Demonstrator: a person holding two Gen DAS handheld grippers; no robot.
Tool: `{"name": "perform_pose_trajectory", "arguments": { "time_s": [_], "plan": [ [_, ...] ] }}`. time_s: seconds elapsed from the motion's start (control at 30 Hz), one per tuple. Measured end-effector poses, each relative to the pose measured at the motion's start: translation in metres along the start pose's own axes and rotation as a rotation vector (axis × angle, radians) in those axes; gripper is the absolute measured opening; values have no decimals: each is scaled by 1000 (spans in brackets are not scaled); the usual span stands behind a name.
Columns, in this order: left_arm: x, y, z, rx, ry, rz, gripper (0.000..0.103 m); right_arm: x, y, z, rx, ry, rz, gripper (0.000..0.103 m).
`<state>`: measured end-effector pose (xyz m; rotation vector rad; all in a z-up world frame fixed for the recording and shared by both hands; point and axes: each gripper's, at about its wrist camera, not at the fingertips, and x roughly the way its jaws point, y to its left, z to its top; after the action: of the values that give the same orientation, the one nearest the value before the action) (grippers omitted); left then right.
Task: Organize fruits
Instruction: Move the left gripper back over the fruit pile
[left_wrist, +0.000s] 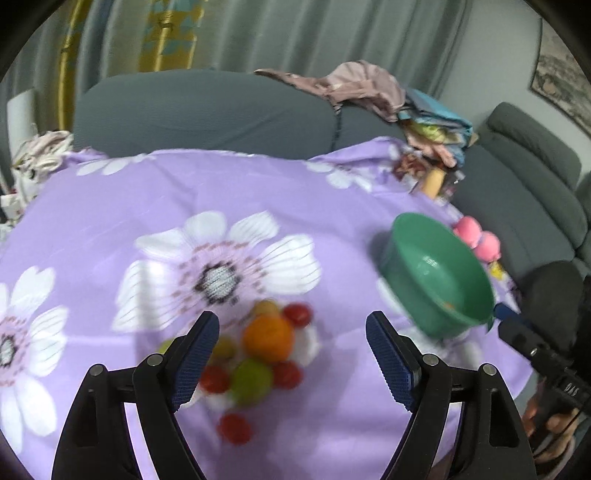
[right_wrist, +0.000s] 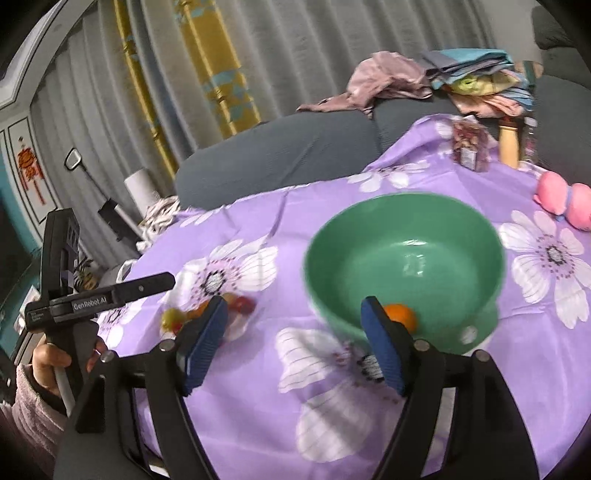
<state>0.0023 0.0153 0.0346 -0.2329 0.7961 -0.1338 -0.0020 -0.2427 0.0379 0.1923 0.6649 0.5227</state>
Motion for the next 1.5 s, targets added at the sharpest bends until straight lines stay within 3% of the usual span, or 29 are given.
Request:
{"name": "perform_pose_trajectory", "arguments": {
  "time_s": [0.13,0.2,0.23,0.33,0.5,0.8,1.5],
  "plan": [
    [-9,13,-15,-8,12,51,82,12,18,-9,-13,45,15,79],
    [-13,20,-19,-16,22,66,97,21,29,-15,-27,82,35,80],
    [-15,24,-22,-22,23,75,100,26,35,-18,-37,100,43,82],
    [-22,30,-29,-25,22,90,100,38,52,-27,-73,153,51,96],
    [-30,34,-37,-22,15,109,100,51,74,-37,-133,208,65,96],
    [-32,40,-43,-26,23,101,100,61,94,-40,-151,231,62,96],
    [-18,47,-49,-44,67,68,100,78,95,-39,-150,260,50,96]
  ]
}}
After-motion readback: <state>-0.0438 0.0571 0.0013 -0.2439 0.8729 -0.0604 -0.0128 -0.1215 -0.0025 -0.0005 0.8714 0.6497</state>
